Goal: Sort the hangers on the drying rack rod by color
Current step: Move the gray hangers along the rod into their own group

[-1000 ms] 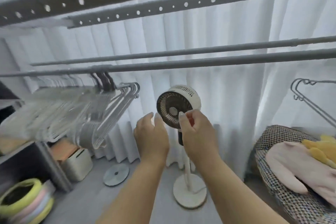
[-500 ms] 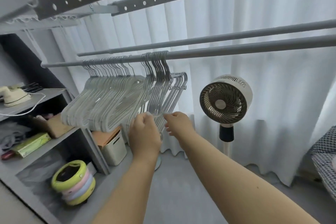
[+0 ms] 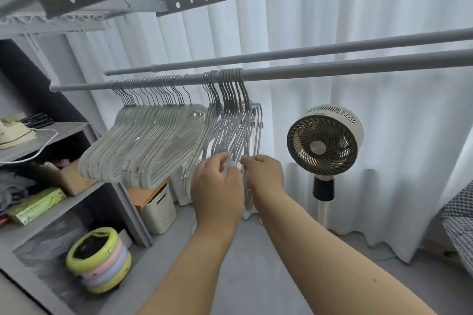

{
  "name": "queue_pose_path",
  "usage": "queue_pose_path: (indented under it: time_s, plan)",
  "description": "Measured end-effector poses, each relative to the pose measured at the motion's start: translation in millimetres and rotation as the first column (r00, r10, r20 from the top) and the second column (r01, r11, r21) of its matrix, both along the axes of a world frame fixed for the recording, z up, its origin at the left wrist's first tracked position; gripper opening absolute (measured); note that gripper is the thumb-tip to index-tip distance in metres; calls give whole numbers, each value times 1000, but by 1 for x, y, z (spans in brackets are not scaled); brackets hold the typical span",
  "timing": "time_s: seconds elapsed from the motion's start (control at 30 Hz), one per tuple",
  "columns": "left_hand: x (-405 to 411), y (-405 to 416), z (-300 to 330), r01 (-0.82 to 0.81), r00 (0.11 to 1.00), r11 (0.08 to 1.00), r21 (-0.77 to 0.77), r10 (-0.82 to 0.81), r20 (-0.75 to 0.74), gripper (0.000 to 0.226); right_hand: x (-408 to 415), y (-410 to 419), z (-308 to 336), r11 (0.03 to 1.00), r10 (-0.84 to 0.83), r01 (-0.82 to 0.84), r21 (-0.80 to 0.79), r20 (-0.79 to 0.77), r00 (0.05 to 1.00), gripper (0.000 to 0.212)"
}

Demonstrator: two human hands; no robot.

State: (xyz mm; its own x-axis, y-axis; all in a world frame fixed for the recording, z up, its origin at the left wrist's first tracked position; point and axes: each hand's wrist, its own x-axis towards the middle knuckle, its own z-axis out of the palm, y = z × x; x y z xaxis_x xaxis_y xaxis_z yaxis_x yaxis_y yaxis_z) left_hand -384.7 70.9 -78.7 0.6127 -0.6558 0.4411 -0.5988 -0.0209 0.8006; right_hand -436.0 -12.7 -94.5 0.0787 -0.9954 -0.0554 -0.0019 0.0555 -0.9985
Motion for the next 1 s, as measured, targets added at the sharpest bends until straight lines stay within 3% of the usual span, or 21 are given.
queue_pose_path:
  time_s: [0.13, 0.23, 0.3, 0.37, 0.53, 0.77, 1.0]
  plan:
    - [-11, -4, 9, 97, 994, 994, 42, -95, -61, 33, -14, 9, 6, 999, -14, 3, 53, 197, 980, 10]
    - [-20, -12, 15, 256, 932, 957, 140, -206, -299, 42, -24, 17, 10, 994, -7, -34, 108, 359, 933, 13]
    - [-26, -18, 15, 351, 844, 930, 111, -263, -467, 28, -32, 20, 11, 991, -24, -27, 130, 377, 926, 12]
    - [-37, -20, 19, 376, 794, 923, 81, -276, -541, 25, -45, 19, 12, 991, -32, -18, 130, 372, 928, 11]
    - [-58, -24, 16, 337, 801, 941, 37, -266, -537, 34, -88, 23, 23, 998, -14, -9, 62, 350, 937, 9]
    - [-116, -25, 11, 498, 731, 867, -25, -435, -526, 34, -161, 41, 32, 999, -38, 44, -7, 408, 912, 10]
    - [-182, -20, 13, 605, 711, 795, -35, -560, -426, 28, -239, 62, 32, 983, -110, 147, -113, 282, 953, 44]
